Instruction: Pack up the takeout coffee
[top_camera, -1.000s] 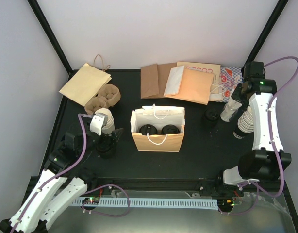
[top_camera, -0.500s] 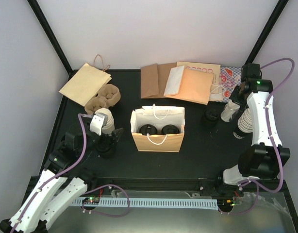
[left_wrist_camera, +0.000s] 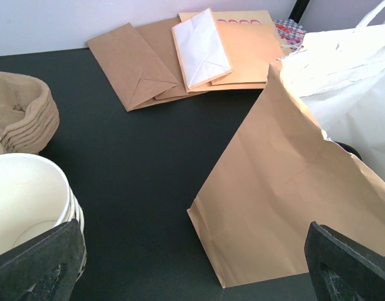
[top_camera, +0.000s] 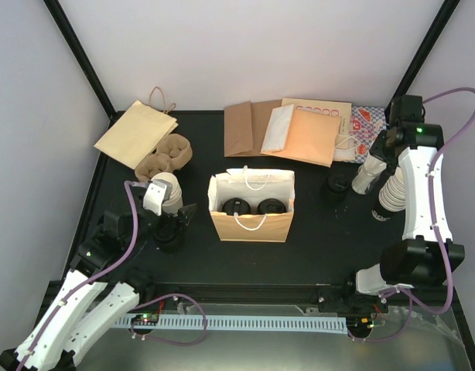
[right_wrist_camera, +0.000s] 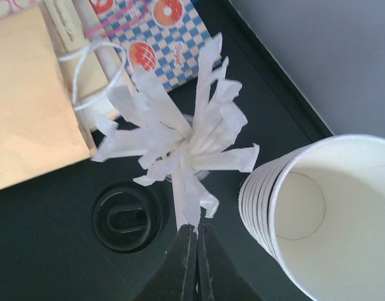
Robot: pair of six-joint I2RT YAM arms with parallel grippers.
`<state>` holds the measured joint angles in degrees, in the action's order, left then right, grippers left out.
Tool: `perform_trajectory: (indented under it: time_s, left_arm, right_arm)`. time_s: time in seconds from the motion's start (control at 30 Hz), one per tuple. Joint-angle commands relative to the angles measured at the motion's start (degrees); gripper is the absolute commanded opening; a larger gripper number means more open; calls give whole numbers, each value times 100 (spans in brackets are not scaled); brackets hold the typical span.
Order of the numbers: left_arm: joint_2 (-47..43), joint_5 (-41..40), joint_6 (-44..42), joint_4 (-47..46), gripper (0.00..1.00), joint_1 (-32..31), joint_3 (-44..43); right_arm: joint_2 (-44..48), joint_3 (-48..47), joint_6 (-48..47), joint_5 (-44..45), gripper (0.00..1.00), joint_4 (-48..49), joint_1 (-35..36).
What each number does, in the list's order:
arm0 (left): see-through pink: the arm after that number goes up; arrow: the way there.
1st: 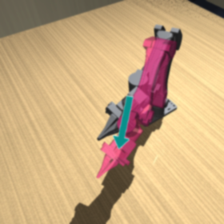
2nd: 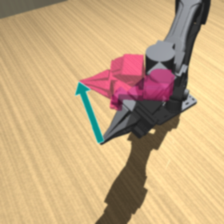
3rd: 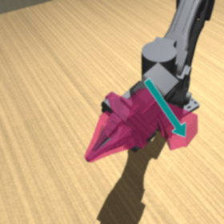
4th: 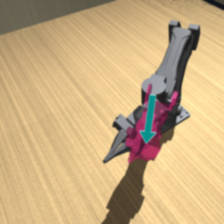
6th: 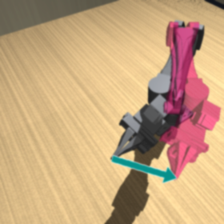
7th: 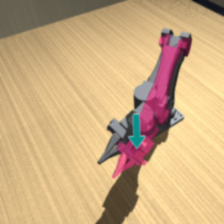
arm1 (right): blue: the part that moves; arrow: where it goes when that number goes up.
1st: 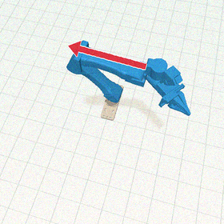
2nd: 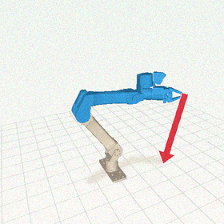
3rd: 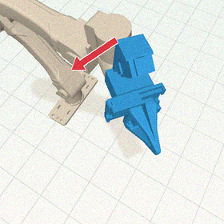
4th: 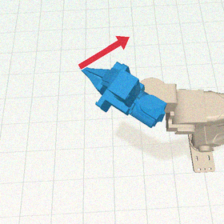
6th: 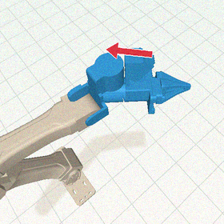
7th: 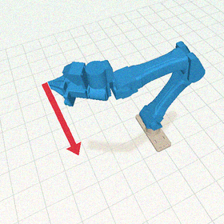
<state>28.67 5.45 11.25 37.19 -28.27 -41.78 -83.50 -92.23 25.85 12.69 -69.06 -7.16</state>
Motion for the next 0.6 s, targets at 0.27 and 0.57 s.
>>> perform_trajectory:
  time_s: [0.27,0.57]
  left_arm:
    - [7,-70,70,-130,99,-20,21]
    - [8,-49,56,-136,99,-13,20]
  right_arm:
    - [583,-2070,252,251,6,-1236,-31]
    - [1295,-3345,-51,-807,3,-1011,-30]
